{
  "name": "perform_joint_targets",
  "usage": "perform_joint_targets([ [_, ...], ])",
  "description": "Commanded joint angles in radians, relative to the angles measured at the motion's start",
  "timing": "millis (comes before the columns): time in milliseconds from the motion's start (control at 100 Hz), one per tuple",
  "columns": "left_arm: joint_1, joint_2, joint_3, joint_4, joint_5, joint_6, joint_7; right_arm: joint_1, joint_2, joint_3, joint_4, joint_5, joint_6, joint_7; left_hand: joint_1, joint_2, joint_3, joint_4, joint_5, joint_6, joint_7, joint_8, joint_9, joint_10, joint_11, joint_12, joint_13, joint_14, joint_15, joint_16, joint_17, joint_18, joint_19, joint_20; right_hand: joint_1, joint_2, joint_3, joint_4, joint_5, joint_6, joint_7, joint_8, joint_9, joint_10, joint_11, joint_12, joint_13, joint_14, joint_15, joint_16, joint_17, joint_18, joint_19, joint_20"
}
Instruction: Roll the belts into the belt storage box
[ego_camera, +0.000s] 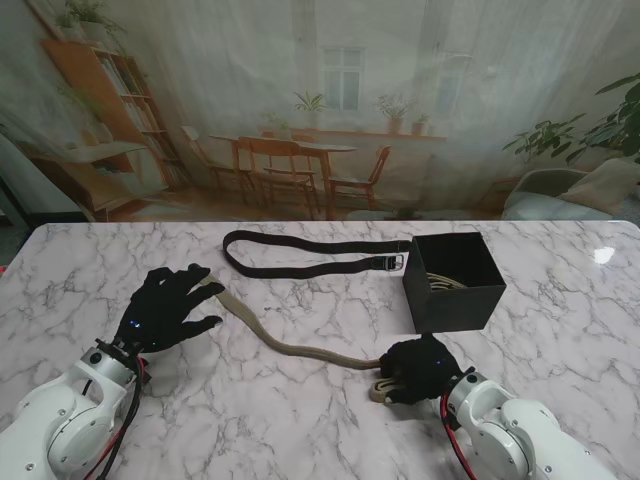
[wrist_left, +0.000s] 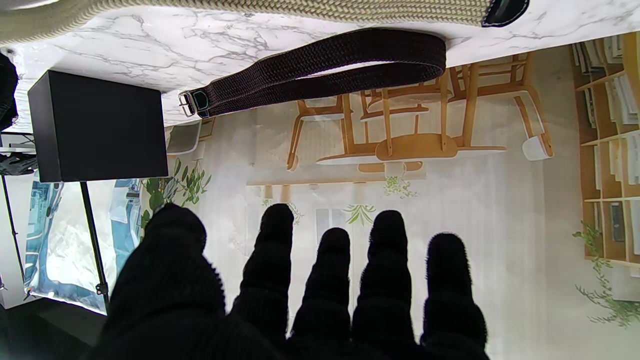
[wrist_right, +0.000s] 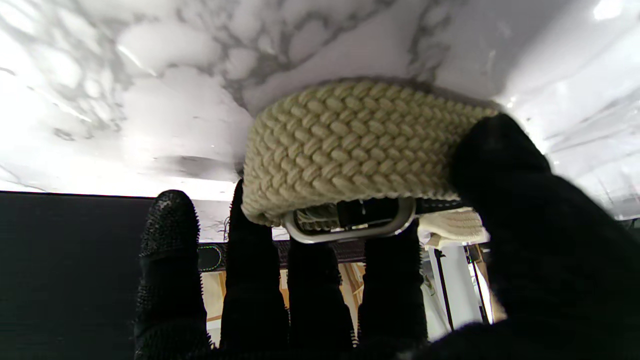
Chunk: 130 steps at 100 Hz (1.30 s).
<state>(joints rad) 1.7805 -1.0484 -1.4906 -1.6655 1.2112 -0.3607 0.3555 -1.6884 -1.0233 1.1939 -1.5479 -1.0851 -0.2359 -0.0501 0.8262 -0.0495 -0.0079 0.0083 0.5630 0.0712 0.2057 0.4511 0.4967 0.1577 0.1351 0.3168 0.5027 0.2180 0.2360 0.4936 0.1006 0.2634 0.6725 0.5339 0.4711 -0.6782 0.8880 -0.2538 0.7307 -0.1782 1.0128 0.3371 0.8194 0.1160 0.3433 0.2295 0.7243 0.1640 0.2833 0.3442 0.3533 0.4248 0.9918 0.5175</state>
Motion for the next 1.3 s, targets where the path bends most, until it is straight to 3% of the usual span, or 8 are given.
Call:
perform_joint_targets([
  [0,0.000,-0.001,0.002,0.002,0.001,-0.003,-0.011,-0.008,-0.005,-0.014,0.043,0.009,0.001,-0.006,0.004,0.056,-0.022,-0.018,-0.036,0.024,-0.017,-0.004,-0.042,0.017,-0.019,-0.005,-0.029,0.007,0.019,0.007,-0.021,0.019,0.009,0.002,0.072,0.067,0.061,0.033,0.082,-0.057,0.153,0.012,0.099,-0.048,0.061,0.027,0.122,-0.037,-0.005,-0.002,0.029,0.042,0.032,-0.005],
  [170,-0.001,-0.001,0.003,0.003,0.001,-0.004,-0.011,-0.001,-0.010,-0.021,0.061,0.013,0.008,-0.050,0.003,0.057,-0.021,-0.018,-0.036,0.025,-0.017,-0.003,-0.043,0.016,-0.020,-0.005,-0.029,0.006,0.019,0.007,-0.022,0.018,0.009,0.003,0.164,0.112,0.036,0.026,-0.037,-0.087,0.033,0.036,0.328,-0.119,0.199,0.217,0.340,-0.104,0.129,0.107,0.166,-0.018,0.160,0.035],
  [290,-0.002,-0.001,0.004,0.004,0.001,-0.004,-0.012,0.006,-0.012,-0.030,0.078,0.006,0.009,-0.089,0.002,0.056,-0.022,-0.019,-0.037,0.024,-0.017,-0.003,-0.041,0.015,-0.019,-0.005,-0.029,0.006,0.019,0.008,-0.021,0.019,0.009,0.003,0.197,0.128,0.048,0.027,-0.108,-0.053,-0.102,-0.082,0.475,-0.146,0.303,0.274,0.440,-0.116,0.208,0.158,0.235,-0.051,0.222,0.041],
  [380,-0.002,-0.001,0.005,0.005,0.000,-0.004,-0.011,0.012,-0.012,-0.036,0.088,-0.001,0.009,-0.106,0.002,0.057,-0.021,-0.018,-0.038,0.025,-0.018,-0.004,-0.042,0.016,-0.019,-0.004,-0.029,0.005,0.019,0.008,-0.021,0.019,0.009,0.003,0.146,0.163,0.113,0.130,-0.234,-0.043,-0.417,-0.078,0.521,-0.135,0.338,0.261,0.478,-0.114,0.232,0.180,0.252,-0.045,0.247,0.018],
  [670,-0.004,-0.001,0.006,0.007,-0.001,-0.005,-0.005,0.035,-0.012,-0.065,0.119,-0.023,0.014,-0.164,0.004,0.056,-0.022,-0.018,-0.041,0.024,-0.019,-0.004,-0.043,0.015,-0.018,-0.004,-0.028,0.004,0.019,0.008,-0.020,0.018,0.009,0.004,0.202,0.202,0.106,0.148,-0.481,-0.268,-0.393,-0.107,0.584,-0.097,0.321,0.254,0.559,-0.055,0.297,0.196,0.326,-0.003,0.292,0.015],
  [920,-0.004,-0.002,0.006,0.007,-0.001,-0.006,-0.002,0.019,-0.009,-0.045,0.094,-0.032,-0.007,-0.148,0.005,0.056,-0.021,-0.018,-0.041,0.025,-0.019,-0.004,-0.042,0.015,-0.017,-0.004,-0.028,0.004,0.019,0.008,-0.021,0.018,0.009,0.004,0.242,0.239,0.074,0.145,-0.129,-0.282,-0.274,-0.065,0.500,-0.109,0.293,0.265,0.488,-0.061,0.251,0.187,0.271,0.021,0.274,0.006],
  [1000,-0.004,-0.002,0.006,0.008,0.000,-0.006,-0.001,0.015,-0.009,-0.038,0.092,-0.044,-0.017,-0.167,0.003,0.056,-0.022,-0.018,-0.041,0.024,-0.019,-0.004,-0.043,0.015,-0.017,-0.004,-0.028,0.005,0.020,0.008,-0.022,0.018,0.009,0.004,0.275,0.196,0.051,0.055,0.012,-0.247,-0.165,-0.211,0.492,-0.112,0.291,0.275,0.483,-0.065,0.245,0.197,0.268,0.013,0.270,0.016],
  [1290,-0.005,-0.001,0.007,0.009,0.001,-0.009,0.002,0.015,-0.005,-0.032,0.094,-0.074,-0.024,-0.193,0.003,0.056,-0.022,-0.018,-0.040,0.024,-0.018,-0.004,-0.043,0.014,-0.016,-0.004,-0.028,0.005,0.019,0.008,-0.022,0.018,0.008,0.004,0.085,0.037,0.026,0.009,0.111,0.040,-0.021,-0.146,0.500,-0.150,0.204,0.211,0.476,-0.123,0.206,0.175,0.317,-0.158,0.281,0.008],
])
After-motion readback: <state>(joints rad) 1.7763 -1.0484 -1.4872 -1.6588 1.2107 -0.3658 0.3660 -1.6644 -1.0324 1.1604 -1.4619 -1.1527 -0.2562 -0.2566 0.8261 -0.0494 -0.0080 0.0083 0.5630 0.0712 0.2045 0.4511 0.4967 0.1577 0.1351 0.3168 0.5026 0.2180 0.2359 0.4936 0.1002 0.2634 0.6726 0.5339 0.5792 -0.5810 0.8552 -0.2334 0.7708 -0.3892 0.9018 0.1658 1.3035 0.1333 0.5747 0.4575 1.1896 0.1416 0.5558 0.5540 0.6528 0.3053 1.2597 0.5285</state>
